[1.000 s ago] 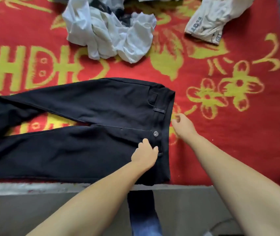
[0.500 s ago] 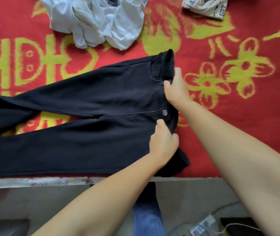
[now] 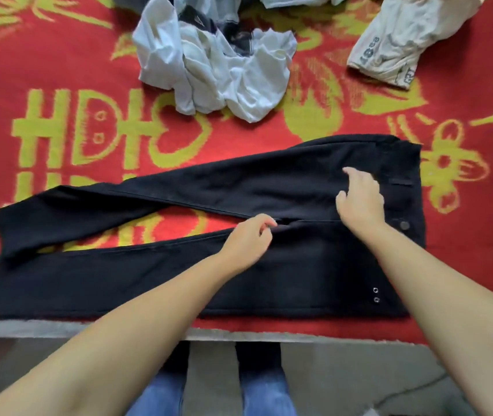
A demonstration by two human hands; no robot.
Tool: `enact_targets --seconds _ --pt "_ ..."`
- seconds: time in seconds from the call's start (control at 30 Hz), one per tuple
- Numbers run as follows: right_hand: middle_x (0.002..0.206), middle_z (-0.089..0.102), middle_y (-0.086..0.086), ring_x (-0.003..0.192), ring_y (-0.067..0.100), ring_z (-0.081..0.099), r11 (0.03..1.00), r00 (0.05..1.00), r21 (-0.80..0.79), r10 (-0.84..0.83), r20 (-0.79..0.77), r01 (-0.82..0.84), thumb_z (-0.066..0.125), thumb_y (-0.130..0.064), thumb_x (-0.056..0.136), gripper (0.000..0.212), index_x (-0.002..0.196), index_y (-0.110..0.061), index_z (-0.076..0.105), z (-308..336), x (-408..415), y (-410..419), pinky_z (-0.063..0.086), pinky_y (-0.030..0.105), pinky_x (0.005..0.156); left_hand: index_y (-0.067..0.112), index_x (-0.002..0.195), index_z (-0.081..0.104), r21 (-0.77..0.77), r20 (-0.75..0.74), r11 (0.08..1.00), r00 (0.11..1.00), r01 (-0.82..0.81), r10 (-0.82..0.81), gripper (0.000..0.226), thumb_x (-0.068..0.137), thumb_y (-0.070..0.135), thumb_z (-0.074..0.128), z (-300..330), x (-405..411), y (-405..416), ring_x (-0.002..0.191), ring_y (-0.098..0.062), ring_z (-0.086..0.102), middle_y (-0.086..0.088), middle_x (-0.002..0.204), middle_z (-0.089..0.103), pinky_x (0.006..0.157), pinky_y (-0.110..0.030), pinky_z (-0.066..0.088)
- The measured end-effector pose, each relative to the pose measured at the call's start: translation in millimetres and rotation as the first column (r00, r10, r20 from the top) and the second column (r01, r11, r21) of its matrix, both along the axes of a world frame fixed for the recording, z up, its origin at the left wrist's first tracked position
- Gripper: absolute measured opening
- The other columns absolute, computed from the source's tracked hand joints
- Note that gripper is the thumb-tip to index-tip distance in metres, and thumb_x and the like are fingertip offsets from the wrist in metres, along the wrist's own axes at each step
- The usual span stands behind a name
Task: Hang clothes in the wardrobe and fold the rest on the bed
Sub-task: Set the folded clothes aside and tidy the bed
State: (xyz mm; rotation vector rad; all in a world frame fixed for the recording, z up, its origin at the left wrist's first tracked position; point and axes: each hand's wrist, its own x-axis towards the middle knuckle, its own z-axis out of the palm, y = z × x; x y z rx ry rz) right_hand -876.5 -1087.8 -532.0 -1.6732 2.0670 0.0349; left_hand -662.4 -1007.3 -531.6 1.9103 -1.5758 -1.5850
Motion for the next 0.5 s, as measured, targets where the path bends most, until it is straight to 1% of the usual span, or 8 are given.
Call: enact_targets --seconds 0.07,0.1,0.13,0.2,0.27,0.37,0.43,0.5 --pt "0.140 0.044 0.012 0.125 0.031 0.041 0.990 0.984 -0.001 0.138 0.110 -0.139 0.049 -0.007 0.091 0.049 0.140 -0.012 0.043 -6.5 64.3 6.7 0.034 0.043 0.100 0.019 0.109 0.061 -0.074 0.172 0.995 0.982 -0.067 0.079 0.024 0.092 0.010 0.045 -5.4 84.7 -0.9 0.082 -0.015 0.053 0.006 0.088 0.058 0.074 -0.025 0.037" --pt "0.138 0.046 0.011 0.124 0.030 0.042 0.981 0.971 -0.003 0.191 0.147 -0.193 0.049 -0.007 0.091 0.047 0.138 -0.012 0.046 -7.3 86.1 10.2 0.034 0.042 0.099 0.019 0.108 0.061 -0.105 0.241 0.991 0.964 -0.087 0.110 0.024 0.092 0.010 0.046 -7.8 115.8 -1.2 0.084 -0.015 0.052 0.006 0.089 0.057 0.072 -0.023 0.034" --pt "0.137 0.048 0.010 0.124 0.029 0.043 0.971 0.955 -0.003 0.237 0.179 -0.241 0.049 -0.006 0.091 0.045 0.136 -0.012 0.048 -6.7 107.0 12.9 0.035 0.042 0.099 0.019 0.109 0.060 -0.126 0.297 0.986 0.945 -0.106 0.139 0.024 0.092 0.010 0.046 -9.0 144.1 -1.4 0.087 -0.016 0.054 0.005 0.092 0.057 0.073 -0.023 0.034" --pt "0.136 0.049 0.007 0.124 0.027 0.043 0.947 0.922 0.003 0.312 0.228 -0.321 0.047 -0.007 0.092 0.042 0.133 -0.013 0.050 -7.4 157.2 17.2 0.037 0.041 0.100 0.016 0.117 0.056 -0.140 0.398 0.985 0.905 -0.105 0.153 0.028 0.092 0.009 0.046 -9.2 206.5 -1.0 0.099 -0.021 0.055 -0.001 0.103 0.057 0.080 -0.031 0.041" --pt "0.135 0.049 0.006 0.123 0.026 0.044 0.927 0.901 0.013 0.360 0.242 -0.374 0.046 -0.008 0.093 0.039 0.132 -0.013 0.051 -7.9 199.7 21.8 0.039 0.040 0.099 0.014 0.130 0.048 -0.136 0.480 0.990 0.871 -0.046 0.106 0.039 0.091 0.009 0.048 -13.9 250.5 -3.9 0.114 -0.025 0.048 -0.008 0.118 0.052 0.087 -0.038 0.043" --pt "0.133 0.050 0.005 0.121 0.025 0.045 0.907 0.885 0.028 0.403 0.232 -0.421 0.047 -0.009 0.093 0.037 0.130 -0.014 0.053 -15.1 257.4 27.5 0.040 0.040 0.097 0.013 0.144 0.033 -0.131 0.564 0.984 0.825 0.124 -0.029 0.057 0.090 0.009 0.052 -21.5 291.0 -11.8 0.129 -0.027 0.036 -0.010 0.139 0.040 0.098 -0.040 0.039" --pt "0.132 0.049 0.005 0.120 0.025 0.045 0.890 0.881 0.069 0.430 0.197 -0.450 0.048 -0.012 0.094 0.038 0.131 -0.016 0.051 -23.0 294.8 29.5 0.041 0.039 0.094 0.015 0.149 0.024 -0.089 0.615 0.966 0.777 0.242 -0.138 0.066 0.090 0.009 0.052 -30.2 315.2 -14.6 0.138 -0.026 0.027 -0.009 0.149 0.031 0.112 -0.043 0.027" --pt "0.132 0.048 0.005 0.118 0.027 0.045 0.876 0.884 0.127 0.464 0.047 -0.466 0.050 -0.017 0.093 0.040 0.133 -0.017 0.046 -34.0 325.4 30.3 0.039 0.038 0.090 0.018 0.152 0.013 0.001 0.645 0.956 0.730 0.294 -0.226 0.074 0.090 0.011 0.052 -38.8 342.7 -17.6 0.142 -0.023 0.020 -0.008 0.153 0.025 0.117 -0.050 0.012"
